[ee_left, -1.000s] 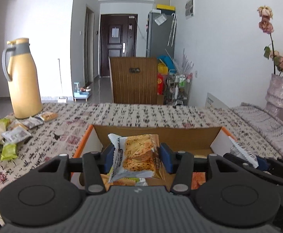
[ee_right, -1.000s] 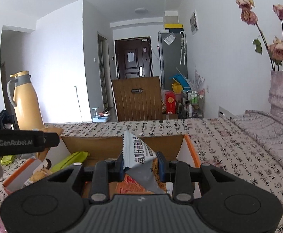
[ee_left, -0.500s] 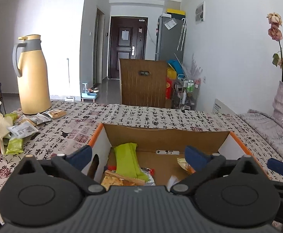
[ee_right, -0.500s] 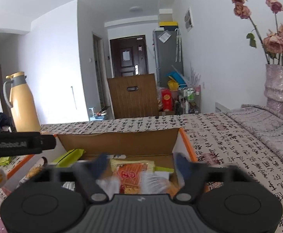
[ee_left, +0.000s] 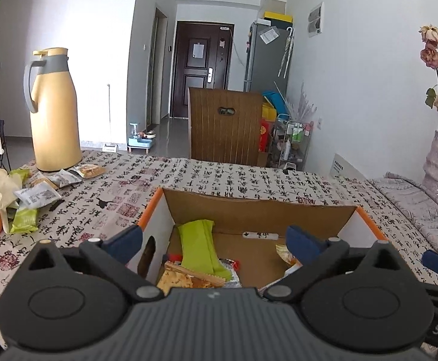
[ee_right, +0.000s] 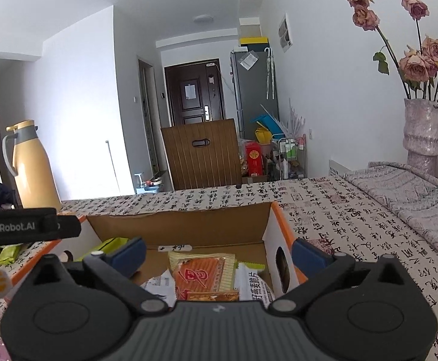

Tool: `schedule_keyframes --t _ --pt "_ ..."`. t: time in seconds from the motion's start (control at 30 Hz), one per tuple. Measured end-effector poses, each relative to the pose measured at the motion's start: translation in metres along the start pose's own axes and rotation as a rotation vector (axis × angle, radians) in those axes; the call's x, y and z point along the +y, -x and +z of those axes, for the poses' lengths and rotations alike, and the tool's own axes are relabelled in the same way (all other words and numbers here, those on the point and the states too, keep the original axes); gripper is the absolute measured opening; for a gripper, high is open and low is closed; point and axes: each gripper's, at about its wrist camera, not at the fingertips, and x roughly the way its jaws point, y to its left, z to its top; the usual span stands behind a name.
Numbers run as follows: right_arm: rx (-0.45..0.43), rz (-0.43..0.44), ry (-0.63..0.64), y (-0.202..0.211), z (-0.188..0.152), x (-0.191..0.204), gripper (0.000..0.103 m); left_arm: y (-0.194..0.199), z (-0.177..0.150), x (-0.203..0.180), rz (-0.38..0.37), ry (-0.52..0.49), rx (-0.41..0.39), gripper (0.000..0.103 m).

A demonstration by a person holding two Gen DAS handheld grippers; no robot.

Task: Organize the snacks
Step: 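Move both tools back toward the snacks on the table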

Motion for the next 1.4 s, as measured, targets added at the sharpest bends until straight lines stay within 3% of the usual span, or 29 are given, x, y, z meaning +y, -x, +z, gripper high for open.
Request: schedule_keyframes --t 0.27,0.57,1.07,1.4 --pt "-0.041 0.006 0.008 0.035 0.009 0.002 0.103 0.029 0.008 0.004 0.032 0.006 -0.042 0.103" --pt "-0.029 0.008 0.02 0.078 -0.003 0.001 0.103 0.076 -0.005 0.009 0.03 -0.012 -0.059 0.103" --pt "0.04 0.004 0.039 0.128 -0.04 -0.008 0.103 0.125 -0.051 0.027 -0.034 -0.026 -0.008 0.103" --pt "0.105 0.001 0.053 0.146 -0.075 -0.019 0.103 0.143 -0.095 0.048 -0.036 -0.035 0.028 0.103"
